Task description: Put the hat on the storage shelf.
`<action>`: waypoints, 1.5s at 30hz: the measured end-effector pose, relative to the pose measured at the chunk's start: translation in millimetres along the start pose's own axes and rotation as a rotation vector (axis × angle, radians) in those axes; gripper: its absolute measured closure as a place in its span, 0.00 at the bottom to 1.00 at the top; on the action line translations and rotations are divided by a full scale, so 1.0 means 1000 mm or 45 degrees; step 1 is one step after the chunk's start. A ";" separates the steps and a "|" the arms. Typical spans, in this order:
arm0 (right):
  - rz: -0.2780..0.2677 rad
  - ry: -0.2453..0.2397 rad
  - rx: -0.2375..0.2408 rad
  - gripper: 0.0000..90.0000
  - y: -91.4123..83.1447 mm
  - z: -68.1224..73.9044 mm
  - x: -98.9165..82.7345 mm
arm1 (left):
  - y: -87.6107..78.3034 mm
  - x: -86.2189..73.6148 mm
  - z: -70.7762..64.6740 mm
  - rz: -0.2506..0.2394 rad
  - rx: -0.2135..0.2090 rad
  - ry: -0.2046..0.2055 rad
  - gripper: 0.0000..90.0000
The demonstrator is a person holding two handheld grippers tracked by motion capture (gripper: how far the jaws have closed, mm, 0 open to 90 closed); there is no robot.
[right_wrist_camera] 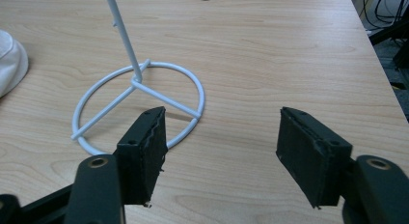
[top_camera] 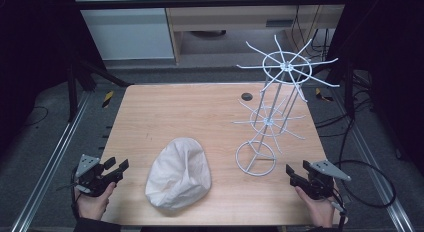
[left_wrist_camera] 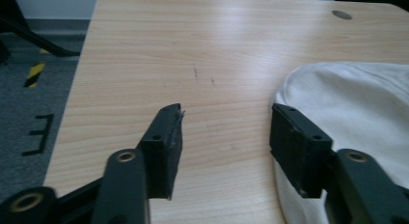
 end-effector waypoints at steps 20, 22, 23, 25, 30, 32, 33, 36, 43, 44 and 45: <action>0.051 -0.008 0.035 0.54 -0.003 0.002 -0.005 | -0.023 0.002 -0.061 0.037 -0.252 0.140 1.00; 0.052 -0.013 0.034 0.54 -0.002 0.002 -0.005 | -0.023 0.002 -0.065 0.039 -0.267 0.148 1.00; 0.056 -0.011 0.035 0.54 -0.002 0.002 -0.006 | -0.023 0.002 -0.069 0.041 -0.284 0.155 1.00; 0.058 -0.018 0.035 0.54 -0.001 0.002 -0.006 | -0.025 0.001 -0.082 0.049 -0.326 0.194 1.00; 0.063 -0.010 0.041 0.53 -0.001 0.003 -0.007 | -0.026 -0.002 -0.100 0.063 -0.377 0.244 1.00; 0.067 -0.008 0.041 0.52 -0.001 0.003 -0.008 | -0.027 -0.004 -0.106 0.078 -0.400 0.258 1.00; 0.066 -0.012 0.040 0.51 -0.001 0.002 -0.008 | -0.027 -0.005 -0.109 0.084 -0.415 0.263 0.99; 0.065 -0.012 0.041 0.49 0.000 0.003 -0.008 | -0.026 -0.007 -0.114 0.098 -0.443 0.288 0.95; 0.078 -0.020 0.046 0.47 0.002 0.004 -0.010 | -0.024 -0.012 -0.127 0.137 -0.500 0.317 0.76; 0.082 -0.018 0.050 0.46 0.002 0.004 -0.010 | -0.024 -0.013 -0.128 0.149 -0.508 0.325 0.73; 0.083 -0.017 0.049 0.46 0.003 0.004 -0.010 | -0.023 -0.014 -0.130 0.158 -0.516 0.335 0.72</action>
Point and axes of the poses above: each handheld gripper's, and its own axes: y roughly forward along the jaws, x roughly out of its top, z roughly to its left, the point moved 10 cm from there along y, roughly forward along the jaws, and after that the axes turned 1 degree about -x, right-handed, at the moved point
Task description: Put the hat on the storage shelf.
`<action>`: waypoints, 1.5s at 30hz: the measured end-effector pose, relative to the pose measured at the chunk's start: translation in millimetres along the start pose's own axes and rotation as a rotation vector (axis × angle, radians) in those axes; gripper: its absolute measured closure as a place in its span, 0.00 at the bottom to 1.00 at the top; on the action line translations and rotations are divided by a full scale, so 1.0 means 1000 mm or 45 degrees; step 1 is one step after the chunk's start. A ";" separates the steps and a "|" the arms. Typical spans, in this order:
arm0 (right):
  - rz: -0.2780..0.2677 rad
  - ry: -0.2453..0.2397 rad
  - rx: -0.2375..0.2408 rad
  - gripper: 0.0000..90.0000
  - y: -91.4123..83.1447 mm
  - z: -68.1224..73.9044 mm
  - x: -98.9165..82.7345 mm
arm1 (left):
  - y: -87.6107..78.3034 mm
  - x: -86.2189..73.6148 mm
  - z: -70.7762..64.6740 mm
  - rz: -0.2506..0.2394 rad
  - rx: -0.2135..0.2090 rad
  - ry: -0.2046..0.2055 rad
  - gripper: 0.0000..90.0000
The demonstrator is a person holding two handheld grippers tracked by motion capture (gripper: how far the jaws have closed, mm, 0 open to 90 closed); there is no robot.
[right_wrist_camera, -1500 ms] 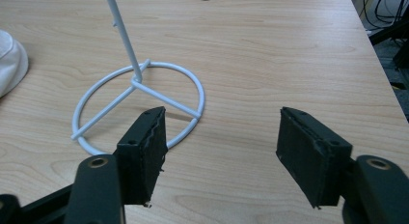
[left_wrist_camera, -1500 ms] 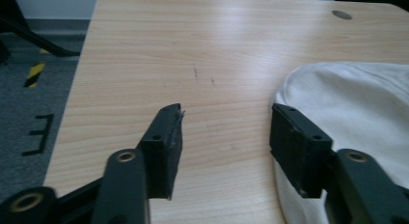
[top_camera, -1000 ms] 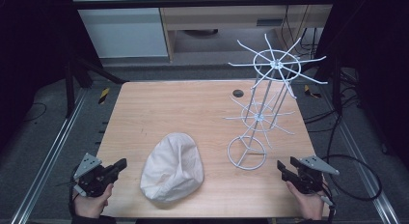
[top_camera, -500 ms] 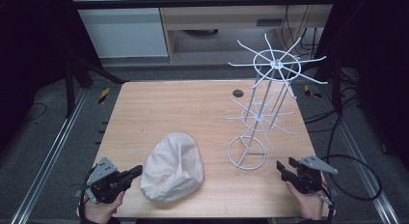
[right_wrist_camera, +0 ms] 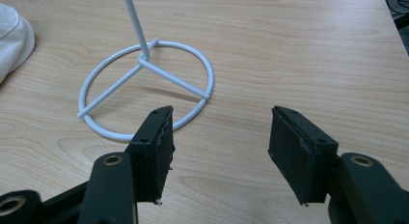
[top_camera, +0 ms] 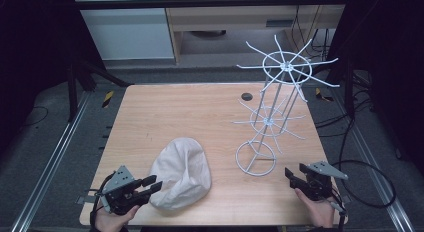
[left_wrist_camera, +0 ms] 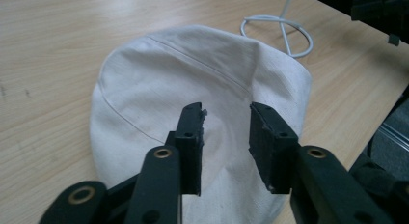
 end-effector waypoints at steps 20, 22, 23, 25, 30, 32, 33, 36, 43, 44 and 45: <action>0.011 -0.005 0.003 0.43 0.002 0.000 -0.002 | 0.022 -0.015 -0.028 0.159 -0.061 0.157 0.53; 0.013 -0.010 0.002 0.43 0.002 0.000 -0.002 | 0.027 -0.019 -0.029 0.185 -0.059 0.156 0.56; 0.015 -0.009 0.004 0.43 0.002 0.000 -0.002 | 0.028 -0.021 -0.029 0.195 -0.053 0.155 0.57; 0.018 -0.020 0.002 0.43 0.004 0.000 -0.003 | 0.030 -0.023 -0.029 0.213 -0.061 0.150 0.61; 0.026 -0.012 0.006 0.43 0.003 0.001 -0.003 | 0.032 -0.025 -0.028 0.229 -0.047 0.152 0.73; 0.026 -0.017 0.005 0.43 0.004 0.001 -0.003 | 0.033 -0.026 -0.027 0.236 -0.042 0.148 0.78; 0.026 -0.017 0.005 0.43 0.004 0.001 -0.003 | 0.033 -0.026 -0.027 0.236 -0.042 0.148 0.80; 0.028 -0.022 0.003 0.43 0.005 0.001 -0.003 | 0.033 -0.027 -0.026 0.257 -0.039 0.146 0.88; 0.025 -0.026 0.001 0.43 0.004 0.000 -0.003 | 0.025 -0.024 -0.013 0.262 0.002 0.163 0.94; 0.026 -0.025 0.001 0.43 0.004 0.000 -0.003 | 0.023 -0.024 -0.009 0.261 0.013 0.169 0.94; 0.026 -0.025 0.001 0.43 0.004 0.000 -0.003 | 0.022 -0.024 -0.006 0.258 0.028 0.170 0.94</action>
Point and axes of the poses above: each handheld gripper's, and its own axes: y roughly forward along the jaws, x roughly out of its top, z roughly to its left, the point moved 10 cm from there along y, roughly forward along the jaws, and after that the axes turned 1 degree about -x, right-handed, at the moved point
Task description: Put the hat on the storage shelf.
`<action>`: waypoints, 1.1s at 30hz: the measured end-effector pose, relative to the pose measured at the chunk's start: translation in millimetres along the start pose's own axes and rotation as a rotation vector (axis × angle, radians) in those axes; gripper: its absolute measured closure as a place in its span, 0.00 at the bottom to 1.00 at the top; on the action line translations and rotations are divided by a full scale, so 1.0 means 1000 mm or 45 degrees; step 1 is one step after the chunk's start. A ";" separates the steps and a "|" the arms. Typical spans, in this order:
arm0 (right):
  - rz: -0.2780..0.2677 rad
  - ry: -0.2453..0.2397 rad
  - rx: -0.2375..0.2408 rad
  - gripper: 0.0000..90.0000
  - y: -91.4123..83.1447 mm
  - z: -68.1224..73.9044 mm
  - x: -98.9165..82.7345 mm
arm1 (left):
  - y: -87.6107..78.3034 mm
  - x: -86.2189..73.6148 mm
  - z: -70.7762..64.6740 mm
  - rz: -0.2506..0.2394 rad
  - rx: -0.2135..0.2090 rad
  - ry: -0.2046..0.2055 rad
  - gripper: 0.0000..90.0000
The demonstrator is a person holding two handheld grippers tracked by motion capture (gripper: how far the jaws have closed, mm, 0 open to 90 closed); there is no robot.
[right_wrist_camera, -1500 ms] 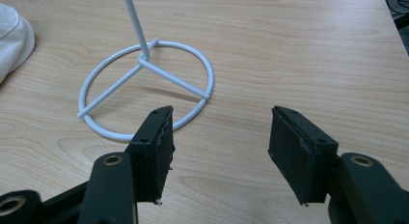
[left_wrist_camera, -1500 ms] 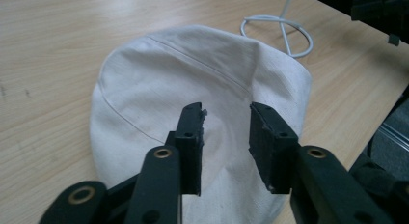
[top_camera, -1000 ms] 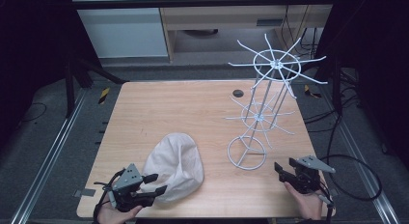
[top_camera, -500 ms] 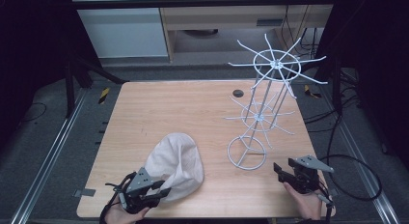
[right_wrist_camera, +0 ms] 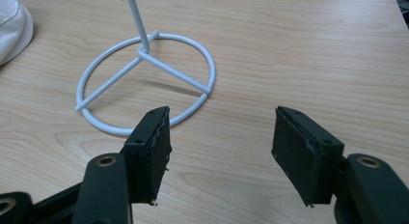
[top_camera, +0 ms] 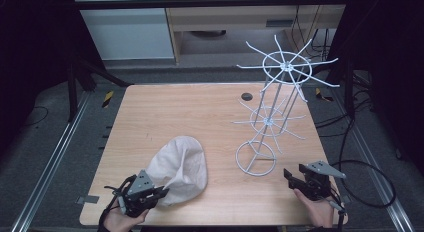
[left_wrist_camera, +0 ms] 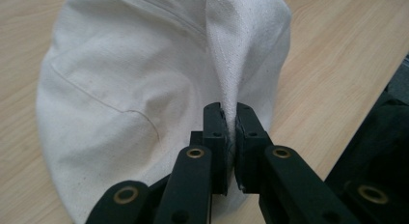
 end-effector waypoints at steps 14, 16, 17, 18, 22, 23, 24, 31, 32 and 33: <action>0.003 -0.005 -0.001 0.43 0.000 0.000 0.000 | -0.018 -0.017 0.054 0.010 0.160 -0.114 0.92; 0.008 0.008 0.005 0.43 0.000 0.001 -0.001 | -0.019 -0.018 0.056 0.008 0.165 -0.120 0.92; 0.007 0.005 0.004 0.43 0.000 0.001 -0.001 | -0.020 -0.020 0.062 0.006 0.189 -0.134 0.92; 0.005 -0.004 0.002 0.42 0.000 0.000 -0.001 | -0.021 -0.020 0.064 0.004 0.202 -0.139 0.92; 0.002 -0.013 -0.002 0.42 0.000 0.000 0.000 | -0.021 -0.023 0.071 0.009 0.236 -0.146 0.90; 0.009 0.000 0.006 0.42 0.000 0.001 -0.001 | -0.020 -0.025 0.073 0.009 0.242 -0.159 0.89; 0.011 0.003 0.008 0.42 0.000 0.002 -0.001 | -0.020 -0.025 0.074 0.007 0.240 -0.165 0.87; 0.006 0.007 0.005 0.42 0.000 0.000 -0.001 | -0.039 -0.011 0.069 -0.069 0.229 -0.169 0.76; 0.002 -0.001 -0.001 0.42 0.000 -0.001 -0.001 | -0.039 -0.011 0.069 -0.069 0.229 -0.169 0.76; 0.000 0.000 0.000 0.42 0.000 -0.001 -0.001 | -0.043 -0.008 0.068 -0.089 0.234 -0.172 0.76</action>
Point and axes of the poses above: each handheld gripper's, and its own axes: y roughly forward along the jaws, x roughly out of its top, z roughly to its left, the point moved 10 cm from there along y, roughly forward along the jaws, and after that the axes turned 1 degree about -x, right-handed, at the moved point
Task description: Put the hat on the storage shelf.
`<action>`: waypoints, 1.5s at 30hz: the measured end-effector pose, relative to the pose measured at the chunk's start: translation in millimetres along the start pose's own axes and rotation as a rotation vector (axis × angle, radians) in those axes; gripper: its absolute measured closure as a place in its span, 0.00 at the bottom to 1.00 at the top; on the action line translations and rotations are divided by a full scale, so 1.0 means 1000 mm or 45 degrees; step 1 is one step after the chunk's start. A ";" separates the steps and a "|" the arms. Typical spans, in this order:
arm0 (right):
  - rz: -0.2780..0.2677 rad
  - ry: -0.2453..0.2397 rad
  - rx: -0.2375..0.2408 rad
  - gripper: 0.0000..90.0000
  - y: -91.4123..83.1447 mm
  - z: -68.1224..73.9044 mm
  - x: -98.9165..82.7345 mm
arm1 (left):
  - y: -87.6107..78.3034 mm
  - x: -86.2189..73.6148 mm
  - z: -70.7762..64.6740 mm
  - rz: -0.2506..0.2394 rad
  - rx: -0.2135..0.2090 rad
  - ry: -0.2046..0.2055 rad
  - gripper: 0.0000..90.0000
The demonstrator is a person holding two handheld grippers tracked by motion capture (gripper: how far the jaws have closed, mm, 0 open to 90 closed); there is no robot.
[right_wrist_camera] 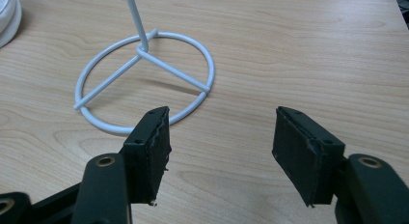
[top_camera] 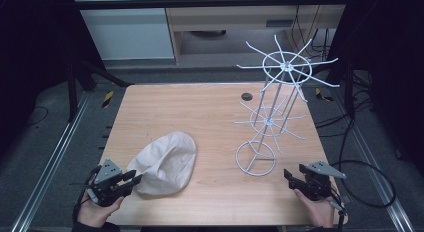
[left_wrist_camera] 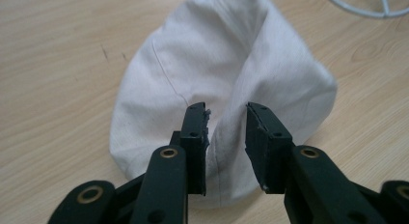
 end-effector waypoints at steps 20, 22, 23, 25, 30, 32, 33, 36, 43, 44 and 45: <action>0.011 0.001 -0.004 0.42 0.002 -0.001 -0.002 | 0.037 0.096 -0.014 -0.103 0.049 -0.037 0.65; 0.012 0.003 -0.007 0.42 0.002 -0.002 -0.002 | 0.058 0.099 -0.016 -0.065 0.063 -0.030 0.62; 0.013 0.004 -0.006 0.42 0.002 -0.002 -0.002 | 0.064 0.098 -0.018 -0.057 0.057 -0.041 0.61; 0.013 0.002 -0.005 0.42 0.002 -0.002 -0.002 | 0.075 0.096 -0.019 -0.028 0.066 -0.032 0.60; 0.021 0.012 0.001 0.42 0.002 -0.001 -0.003 | 0.090 0.088 -0.019 0.039 0.088 -0.023 0.62; 0.022 0.009 0.005 0.42 0.002 0.000 -0.002 | 0.100 0.081 -0.020 0.093 0.088 -0.019 0.64; 0.022 0.009 0.006 0.42 0.003 0.000 -0.002 | 0.102 0.080 -0.020 0.104 0.090 -0.022 0.65; 0.023 0.008 0.007 0.42 0.002 0.000 -0.003 | 0.107 0.077 -0.020 0.121 0.096 -0.031 0.73; 0.024 0.010 0.009 0.43 0.002 -0.001 -0.003 | 0.109 0.076 -0.022 0.141 0.064 -0.019 0.96; 0.024 0.010 0.009 0.43 0.002 -0.001 -0.003 | 0.109 0.076 -0.022 0.141 0.064 -0.019 0.97; 0.024 0.005 0.008 0.43 0.003 -0.001 -0.003 | 0.108 0.076 -0.022 0.136 0.055 -0.010 0.97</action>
Point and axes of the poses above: each handheld gripper's, and its own axes: y roughly forward along the jaws, x roughly out of its top, z roughly to its left, the point moved 10 cm from there along y, roughly forward along the jaws, and after that the axes turned 1 degree about -x, right-handed, at the moved point
